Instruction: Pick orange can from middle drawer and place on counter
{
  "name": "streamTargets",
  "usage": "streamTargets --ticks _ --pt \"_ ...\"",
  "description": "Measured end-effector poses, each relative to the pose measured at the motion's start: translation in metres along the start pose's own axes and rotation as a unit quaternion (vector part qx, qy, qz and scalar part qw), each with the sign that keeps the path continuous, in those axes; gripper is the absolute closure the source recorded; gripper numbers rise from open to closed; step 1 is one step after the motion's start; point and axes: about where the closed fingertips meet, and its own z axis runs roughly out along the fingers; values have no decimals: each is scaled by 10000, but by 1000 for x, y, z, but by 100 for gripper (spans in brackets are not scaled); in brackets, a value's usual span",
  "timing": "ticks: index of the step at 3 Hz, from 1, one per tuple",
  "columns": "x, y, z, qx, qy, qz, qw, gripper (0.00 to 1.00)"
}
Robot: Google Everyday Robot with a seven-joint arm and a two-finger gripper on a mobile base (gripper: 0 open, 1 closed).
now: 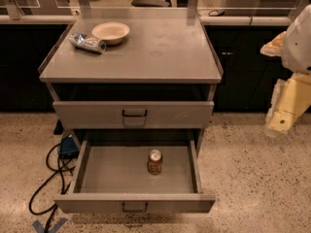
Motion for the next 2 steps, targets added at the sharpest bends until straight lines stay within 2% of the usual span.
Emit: streamTargets --ticks 1,2 --pt "1 21 61 -472 -416 -189 9978 0" --pt "-16 65 128 -849 -1070 -257 9903 0"
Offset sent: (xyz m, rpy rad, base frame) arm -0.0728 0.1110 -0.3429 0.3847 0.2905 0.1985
